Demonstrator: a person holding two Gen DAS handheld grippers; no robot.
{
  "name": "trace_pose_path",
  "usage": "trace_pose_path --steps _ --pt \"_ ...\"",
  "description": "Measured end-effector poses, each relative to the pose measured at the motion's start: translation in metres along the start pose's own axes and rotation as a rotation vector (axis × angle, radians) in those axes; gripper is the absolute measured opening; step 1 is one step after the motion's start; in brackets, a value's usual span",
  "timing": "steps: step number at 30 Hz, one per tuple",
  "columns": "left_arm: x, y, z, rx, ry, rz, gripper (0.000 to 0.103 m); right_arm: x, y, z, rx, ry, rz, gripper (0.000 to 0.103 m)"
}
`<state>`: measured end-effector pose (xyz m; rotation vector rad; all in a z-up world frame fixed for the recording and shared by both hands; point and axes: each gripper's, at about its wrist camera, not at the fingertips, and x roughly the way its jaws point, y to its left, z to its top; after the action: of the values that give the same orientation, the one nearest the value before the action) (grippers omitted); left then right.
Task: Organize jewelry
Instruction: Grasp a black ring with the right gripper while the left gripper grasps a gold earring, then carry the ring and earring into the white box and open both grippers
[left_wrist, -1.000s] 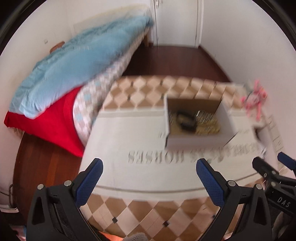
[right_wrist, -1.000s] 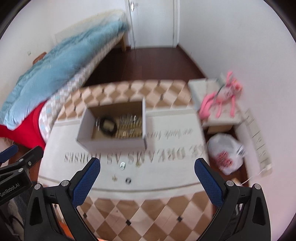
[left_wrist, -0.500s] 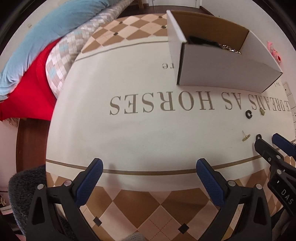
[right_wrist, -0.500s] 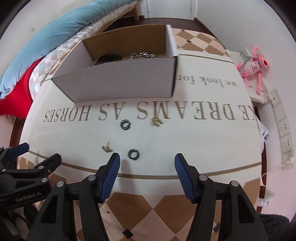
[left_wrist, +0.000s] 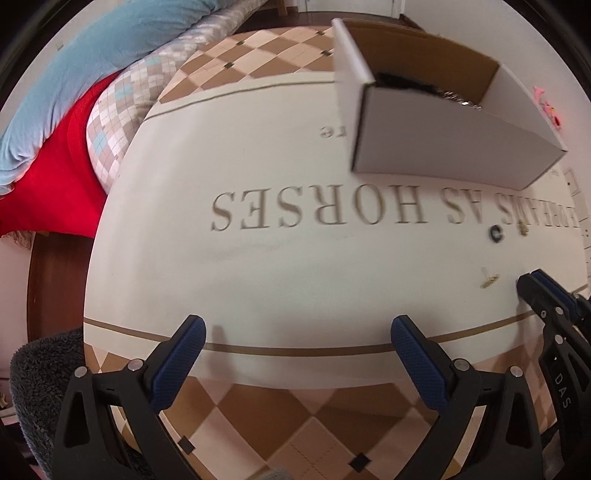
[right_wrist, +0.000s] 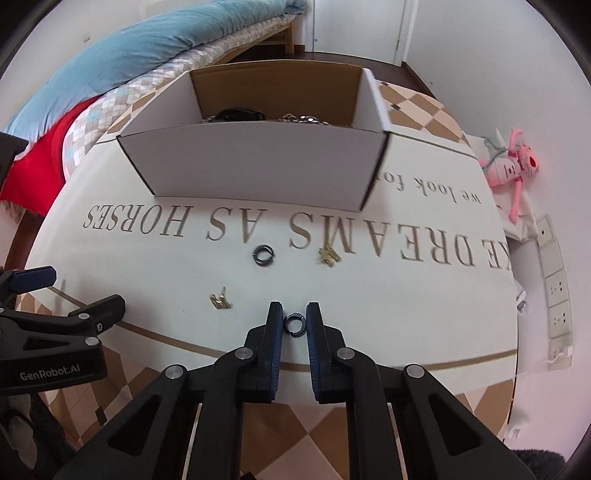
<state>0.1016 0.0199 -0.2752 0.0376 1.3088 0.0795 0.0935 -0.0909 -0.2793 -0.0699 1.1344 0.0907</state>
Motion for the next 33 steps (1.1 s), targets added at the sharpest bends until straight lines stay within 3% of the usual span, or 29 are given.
trace_pose_path --steps 8,12,17,21,27,30,33 --pt "-0.022 -0.048 0.002 0.031 -0.040 -0.156 0.102 -0.020 -0.057 -0.005 0.174 -0.024 -0.028 0.013" --pt "-0.018 -0.074 0.004 0.058 -0.035 -0.181 0.082 -0.020 -0.077 -0.008 0.226 -0.021 -0.045 0.013" --pt "-0.014 -0.093 0.010 0.073 -0.052 -0.167 0.074 -0.021 -0.091 -0.007 0.269 -0.031 -0.055 0.013" --pt "-0.007 -0.096 0.020 0.093 -0.067 -0.146 0.047 -0.023 -0.093 -0.009 0.290 -0.037 -0.055 0.013" --pt "-0.005 -0.103 0.027 0.101 -0.083 -0.148 0.018 -0.023 -0.093 -0.009 0.302 -0.039 -0.054 0.013" --pt "-0.006 -0.101 0.025 0.108 -0.085 -0.157 0.007 -0.023 -0.093 -0.009 0.303 -0.041 -0.051 0.013" --pt "-0.007 -0.096 0.020 0.106 -0.084 -0.171 0.006 -0.024 -0.092 -0.009 0.298 -0.043 -0.050 0.013"
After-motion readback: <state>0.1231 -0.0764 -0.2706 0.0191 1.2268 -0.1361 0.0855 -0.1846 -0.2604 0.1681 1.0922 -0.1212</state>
